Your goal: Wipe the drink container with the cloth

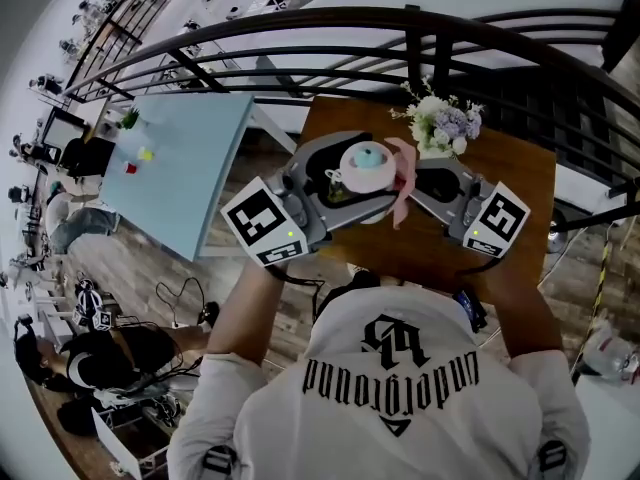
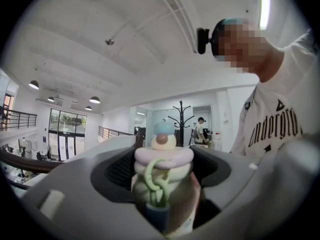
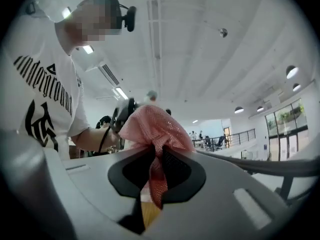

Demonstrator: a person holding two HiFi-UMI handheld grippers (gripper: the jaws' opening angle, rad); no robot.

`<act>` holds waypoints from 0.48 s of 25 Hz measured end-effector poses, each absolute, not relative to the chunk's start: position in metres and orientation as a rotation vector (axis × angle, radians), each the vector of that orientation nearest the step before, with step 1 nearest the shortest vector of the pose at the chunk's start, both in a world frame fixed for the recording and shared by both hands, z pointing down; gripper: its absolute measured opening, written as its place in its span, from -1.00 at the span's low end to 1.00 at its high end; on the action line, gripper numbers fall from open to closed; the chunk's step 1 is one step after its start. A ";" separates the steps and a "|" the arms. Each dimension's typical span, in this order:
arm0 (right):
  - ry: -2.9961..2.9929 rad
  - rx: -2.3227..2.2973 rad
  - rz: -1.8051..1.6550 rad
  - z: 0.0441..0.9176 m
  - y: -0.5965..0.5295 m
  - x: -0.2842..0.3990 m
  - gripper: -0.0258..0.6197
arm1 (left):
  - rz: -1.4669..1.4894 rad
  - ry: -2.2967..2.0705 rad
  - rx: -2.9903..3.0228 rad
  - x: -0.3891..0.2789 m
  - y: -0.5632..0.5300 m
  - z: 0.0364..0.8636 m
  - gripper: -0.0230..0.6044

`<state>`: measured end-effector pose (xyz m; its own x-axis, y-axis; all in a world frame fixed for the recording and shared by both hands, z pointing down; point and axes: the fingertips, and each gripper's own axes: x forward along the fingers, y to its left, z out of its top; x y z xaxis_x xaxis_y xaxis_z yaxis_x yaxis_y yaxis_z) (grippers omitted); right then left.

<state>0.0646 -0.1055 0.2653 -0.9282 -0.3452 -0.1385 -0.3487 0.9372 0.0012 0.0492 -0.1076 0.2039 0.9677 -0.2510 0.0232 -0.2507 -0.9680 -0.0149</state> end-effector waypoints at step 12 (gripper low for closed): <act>2.898 -0.607 0.046 0.274 -0.091 0.062 -0.80 | 0.008 0.495 -3.116 0.042 -0.122 0.205 0.30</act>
<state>0.0621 -0.0908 0.2739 -0.9006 -0.3950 -0.1816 -0.4006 0.9162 -0.0064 0.0422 -0.1223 0.2048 0.9508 -0.3099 -0.0028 -0.3098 -0.9507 0.0141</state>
